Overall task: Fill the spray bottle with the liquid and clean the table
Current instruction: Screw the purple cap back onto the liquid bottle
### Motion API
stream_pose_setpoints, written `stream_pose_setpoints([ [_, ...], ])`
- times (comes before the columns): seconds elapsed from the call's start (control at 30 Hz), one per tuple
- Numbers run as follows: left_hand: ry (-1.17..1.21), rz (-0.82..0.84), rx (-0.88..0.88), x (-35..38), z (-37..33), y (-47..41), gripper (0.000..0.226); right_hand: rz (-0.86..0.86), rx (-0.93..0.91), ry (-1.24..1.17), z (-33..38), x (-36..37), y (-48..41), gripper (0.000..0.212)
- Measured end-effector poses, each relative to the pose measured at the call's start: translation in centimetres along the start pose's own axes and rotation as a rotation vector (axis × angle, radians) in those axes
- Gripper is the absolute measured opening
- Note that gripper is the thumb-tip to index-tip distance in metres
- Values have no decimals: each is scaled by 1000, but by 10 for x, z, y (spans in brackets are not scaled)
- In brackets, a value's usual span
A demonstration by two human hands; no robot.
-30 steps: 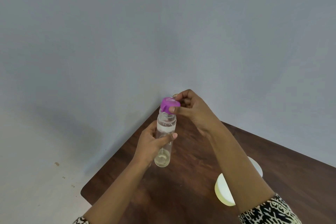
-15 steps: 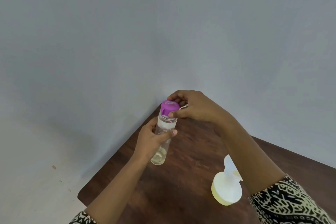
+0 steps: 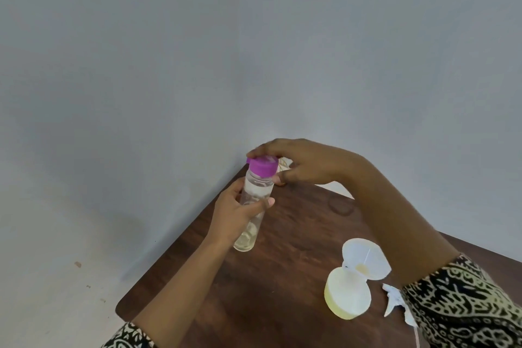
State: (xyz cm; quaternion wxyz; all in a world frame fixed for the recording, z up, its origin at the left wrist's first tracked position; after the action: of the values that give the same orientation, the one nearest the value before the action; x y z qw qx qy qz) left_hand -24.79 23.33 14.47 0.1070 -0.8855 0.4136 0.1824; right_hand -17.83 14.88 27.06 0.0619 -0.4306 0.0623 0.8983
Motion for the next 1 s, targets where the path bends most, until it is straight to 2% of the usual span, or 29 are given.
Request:
stream_pose_setpoints([
  [0.13, -2, -2, -10, 6, -2, 1, 49, -129, 88, 94, -4, -13, -7, 39],
  [0.17, -6, 1, 0, 8, -4, 2, 49, -181, 161, 140, -7, -18, -8, 42],
  [0.27, 7, 14, 23, 12, -9, 2, 44, -424, 319, 362, -6, -36, -6, 73],
  [0.33, -9, 16, 19, 12, -12, 1, 41, -574, 307, 431, 0, -53, 2, 73],
  [0.37, -18, 20, 17, 13, -14, 1, 41, -568, 265, 445, 2, -58, 4, 70],
  [0.4, -24, 24, 17, 13, -15, 0, 42, -487, 203, 403, 2, -57, 2, 59],
  [0.47, -32, 32, 16, 14, -18, 0, 42, -178, 105, 206, 3, -40, 0, 33],
  [0.53, -32, 29, 14, 14, -20, 0, 44, 39, 90, 104, 4, -21, 2, 43],
  [0.6, -24, 24, 21, 14, -21, 0, 45, 21, 116, 137, 1, -19, 1, 42],
  [0.67, -17, 29, 18, 15, -21, 0, 46, -90, 182, 196, -4, -26, 0, 43],
  [0.77, 25, 37, 17, 15, -21, 0, 45, -347, 342, 170, -15, -47, 9, 76],
  [0.83, 43, 51, 12, 14, -20, -2, 45, -438, 282, 136, -14, -60, 13, 73],
  [0.87, 53, 62, 9, 15, -20, -3, 45, -406, 211, 94, -11, -60, 14, 60],
  [0.9, 59, 74, 7, 16, -19, -3, 46, -303, 137, 42, -7, -54, 13, 44],
  [0.93, 59, 84, 7, 17, -18, -4, 47, -167, 89, -5, -5, -43, 12, 39],
  [1.0, 58, 91, 10, 18, -19, -4, 49, 12, 67, -33, -6, -26, 11, 48],
])
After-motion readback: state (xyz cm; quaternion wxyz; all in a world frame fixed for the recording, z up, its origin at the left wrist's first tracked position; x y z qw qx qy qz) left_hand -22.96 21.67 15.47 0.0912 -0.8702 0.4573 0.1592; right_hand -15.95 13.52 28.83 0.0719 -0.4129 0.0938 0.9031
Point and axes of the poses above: each hand's wrist, its own y-axis away from the middle knuckle, its own x-axis out of the palm, z = x × y, the point moved 9 cm from there along -y, towards the middle knuckle, and after that the axes turned 15 degrees about -y, right-handed, at the moved point
